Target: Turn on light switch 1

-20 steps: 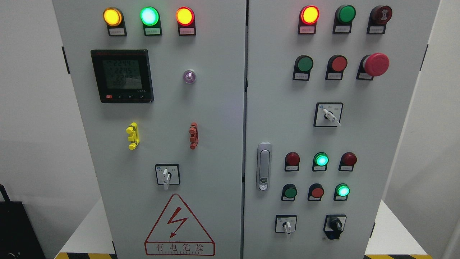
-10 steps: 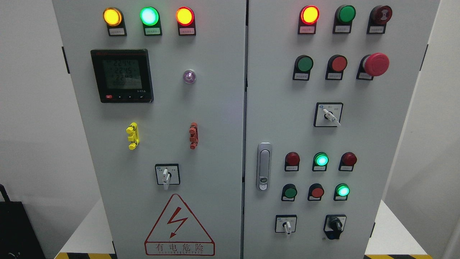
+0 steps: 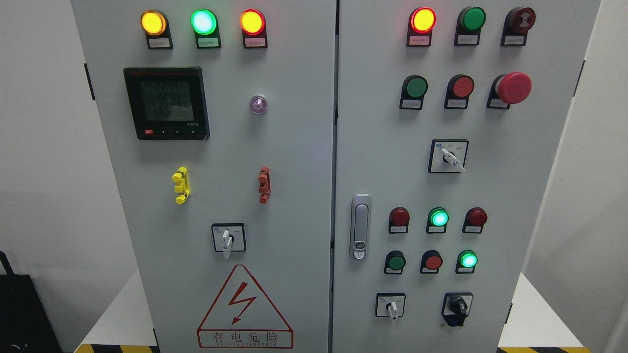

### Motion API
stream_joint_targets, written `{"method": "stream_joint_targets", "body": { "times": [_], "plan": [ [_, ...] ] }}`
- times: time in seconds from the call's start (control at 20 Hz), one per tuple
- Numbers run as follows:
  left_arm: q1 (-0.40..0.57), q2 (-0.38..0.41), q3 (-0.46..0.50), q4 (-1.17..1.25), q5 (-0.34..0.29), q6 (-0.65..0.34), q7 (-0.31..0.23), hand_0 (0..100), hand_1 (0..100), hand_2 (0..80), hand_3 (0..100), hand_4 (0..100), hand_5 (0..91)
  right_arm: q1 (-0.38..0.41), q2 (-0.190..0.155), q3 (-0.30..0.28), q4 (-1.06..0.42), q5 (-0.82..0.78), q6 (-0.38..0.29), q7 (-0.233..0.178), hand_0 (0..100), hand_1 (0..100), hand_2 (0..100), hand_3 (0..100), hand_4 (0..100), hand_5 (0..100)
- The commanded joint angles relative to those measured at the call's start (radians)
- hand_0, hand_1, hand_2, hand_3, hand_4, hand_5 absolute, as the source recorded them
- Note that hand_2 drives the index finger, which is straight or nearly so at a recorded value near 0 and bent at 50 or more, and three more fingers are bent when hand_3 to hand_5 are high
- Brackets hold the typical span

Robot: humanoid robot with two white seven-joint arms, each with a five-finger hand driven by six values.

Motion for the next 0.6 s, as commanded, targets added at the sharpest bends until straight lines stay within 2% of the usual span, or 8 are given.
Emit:
{"method": "stream_joint_targets", "body": {
  "times": [0.0,0.25,0.4,0.55],
  "plan": [
    [-0.066,-0.025,-0.043,-0.019,-0.003,0.016,0.023,23,70,55.8,84,89,81.4,0.000,0.000,0.001,0.000,0.000,0.000,0.001,0,0,0,0,0,0],
    [-0.110,-0.030,-0.075,-0.019,-0.040,0.040,0.032,21,70,56.4,85,90,82.1,0.000,0.000,0.001,0.000,0.000,0.000,0.001,0,0,0,0,0,0],
    [-0.115,-0.030,-0.101,-0.019,-0.055,0.043,0.087,21,71,56.9,87,91,83.5,0.000,0.000,0.001,0.000,0.000,0.000,0.001,0,0,0,0,0,0],
    [-0.118,-0.031,-0.120,-0.019,-0.057,0.051,0.116,20,73,56.9,87,91,83.7,0.000,0.000,0.001,0.000,0.000,0.000,0.001,0,0,0,0,0,0]
  ]
}}
